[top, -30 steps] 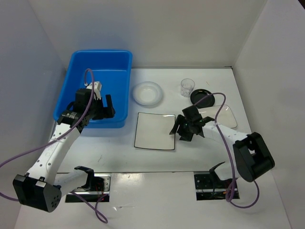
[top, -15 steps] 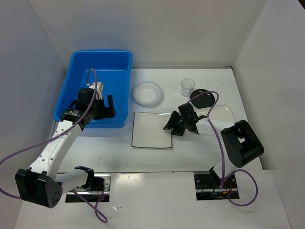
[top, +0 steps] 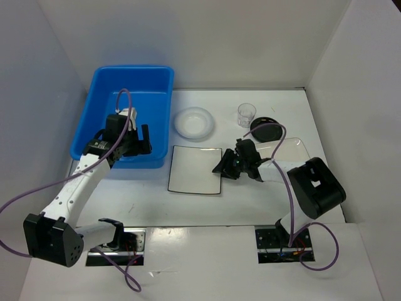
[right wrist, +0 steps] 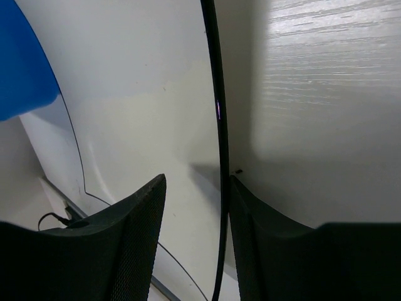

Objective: Place the mixed dishes into the plastic bin

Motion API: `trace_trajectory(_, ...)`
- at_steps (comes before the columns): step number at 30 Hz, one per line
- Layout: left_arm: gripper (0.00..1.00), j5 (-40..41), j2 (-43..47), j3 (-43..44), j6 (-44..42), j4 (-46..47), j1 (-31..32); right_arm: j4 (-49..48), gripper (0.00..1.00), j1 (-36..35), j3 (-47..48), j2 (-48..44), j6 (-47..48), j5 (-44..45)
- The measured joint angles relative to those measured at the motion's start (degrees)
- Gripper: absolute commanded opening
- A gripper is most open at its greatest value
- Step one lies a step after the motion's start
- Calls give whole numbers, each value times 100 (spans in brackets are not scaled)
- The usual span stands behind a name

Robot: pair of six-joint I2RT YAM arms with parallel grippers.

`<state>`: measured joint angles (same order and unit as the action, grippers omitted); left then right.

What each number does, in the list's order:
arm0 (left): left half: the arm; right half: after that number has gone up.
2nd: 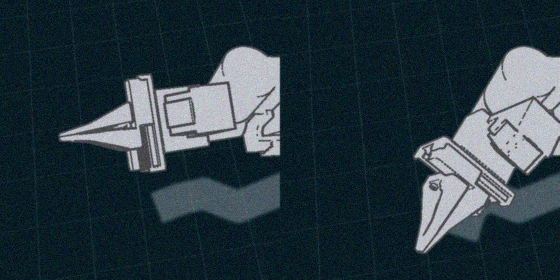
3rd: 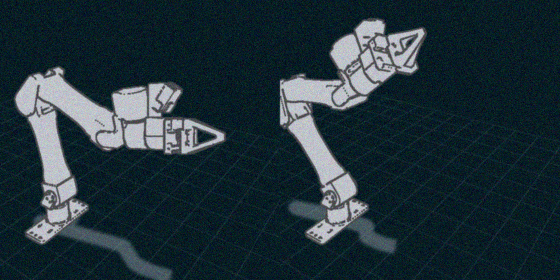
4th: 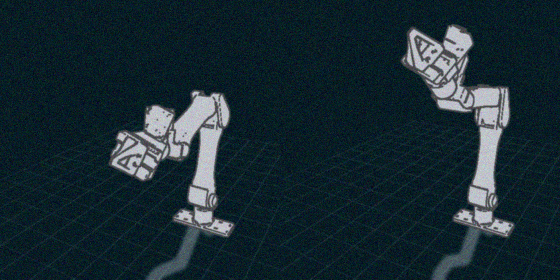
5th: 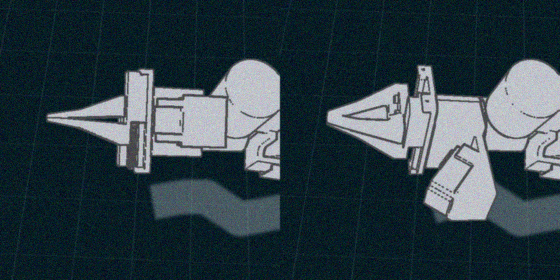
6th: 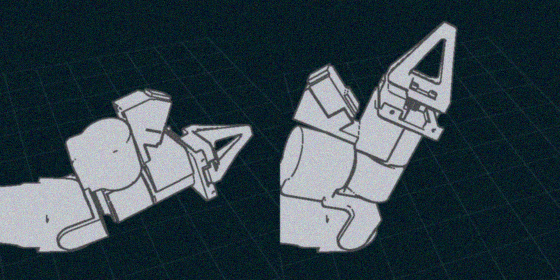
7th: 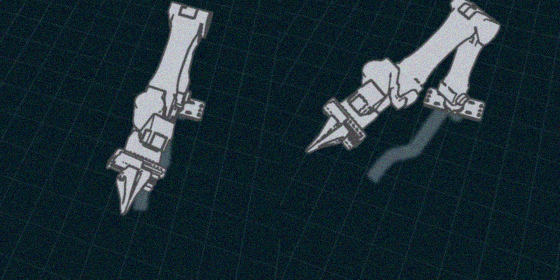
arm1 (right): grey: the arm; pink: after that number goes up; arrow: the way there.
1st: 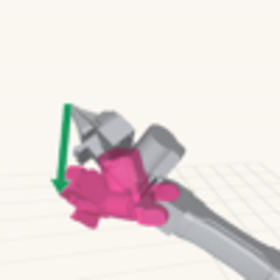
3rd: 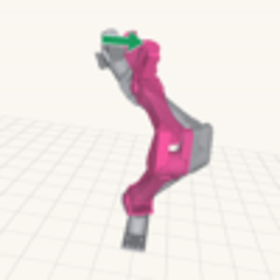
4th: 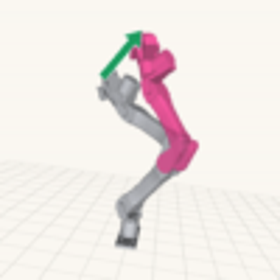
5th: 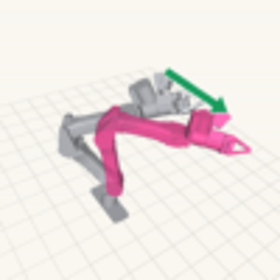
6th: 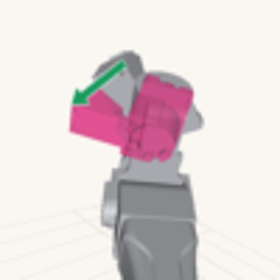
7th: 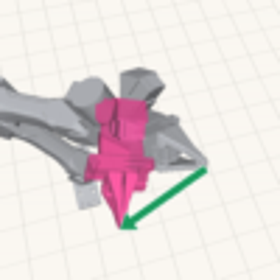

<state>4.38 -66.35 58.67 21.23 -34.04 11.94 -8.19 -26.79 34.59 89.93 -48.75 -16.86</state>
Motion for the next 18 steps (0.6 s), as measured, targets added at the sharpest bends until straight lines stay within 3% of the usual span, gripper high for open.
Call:
trace_trajectory(9, 90, 874, -820, 601, -11, 455, -4, -160, 50, -2, -17, 59, 149, -166)
trace_trajectory(18, 90, 435, -1797, 691, 0, 1311, -4, -13, 50, 4, -103, -122, 317, -125)
